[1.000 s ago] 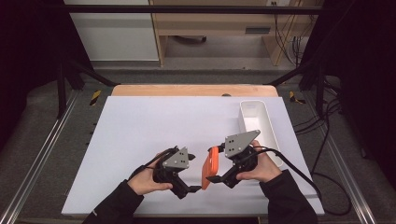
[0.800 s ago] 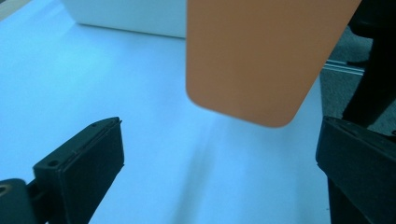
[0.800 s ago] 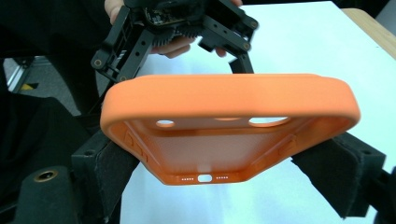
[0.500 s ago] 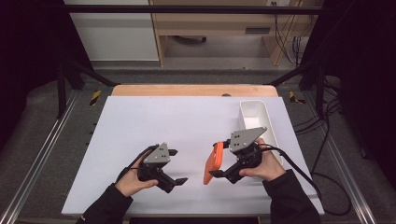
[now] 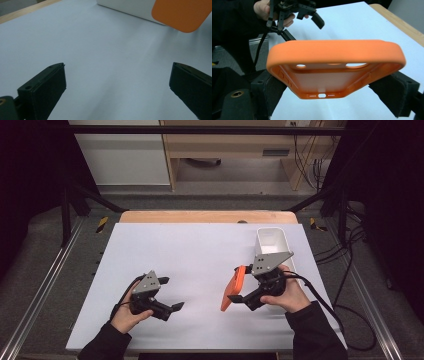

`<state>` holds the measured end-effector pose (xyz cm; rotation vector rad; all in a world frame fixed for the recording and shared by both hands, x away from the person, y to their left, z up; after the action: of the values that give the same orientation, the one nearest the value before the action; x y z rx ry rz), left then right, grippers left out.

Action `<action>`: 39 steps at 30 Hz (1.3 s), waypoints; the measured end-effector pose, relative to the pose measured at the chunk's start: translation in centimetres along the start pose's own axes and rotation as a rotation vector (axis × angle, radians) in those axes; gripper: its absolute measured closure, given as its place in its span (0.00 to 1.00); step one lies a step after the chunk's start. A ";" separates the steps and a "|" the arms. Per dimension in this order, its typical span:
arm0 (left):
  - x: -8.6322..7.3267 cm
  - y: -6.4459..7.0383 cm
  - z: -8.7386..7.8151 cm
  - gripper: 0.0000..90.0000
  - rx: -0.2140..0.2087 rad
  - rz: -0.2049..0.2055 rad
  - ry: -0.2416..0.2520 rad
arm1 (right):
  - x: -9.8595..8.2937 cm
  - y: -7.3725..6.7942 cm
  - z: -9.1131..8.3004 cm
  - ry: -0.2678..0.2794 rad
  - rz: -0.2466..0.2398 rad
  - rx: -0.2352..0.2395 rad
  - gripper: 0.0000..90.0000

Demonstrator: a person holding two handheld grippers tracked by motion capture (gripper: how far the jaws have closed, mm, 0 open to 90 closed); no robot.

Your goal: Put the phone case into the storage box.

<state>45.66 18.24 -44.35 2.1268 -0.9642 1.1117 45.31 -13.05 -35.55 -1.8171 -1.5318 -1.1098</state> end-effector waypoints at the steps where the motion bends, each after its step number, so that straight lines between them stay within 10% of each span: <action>1: -0.2 -0.2 -0.2 0.00 0.006 -0.012 0.006 | 0.0 0.1 -0.1 0.002 0.004 -0.007 0.18; 39: -4.1 -4.4 -4.8 0.00 0.202 -0.110 0.072 | 1.5 3.9 -4.8 0.040 0.182 -0.339 0.17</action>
<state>45.32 25.80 -46.00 2.2514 -0.7194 1.2661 47.92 -16.99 -31.30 -2.0922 -1.1798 -1.3699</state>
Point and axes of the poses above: each handheld gripper's, and its own axes: z roughly forward along the jaws, x roughly out of its top, y roughly to its right, the point moved 3 cm from there along z, roughly forward along the jaws, and after that the axes turned 8 degrees about -z, right-handed, at the moved point
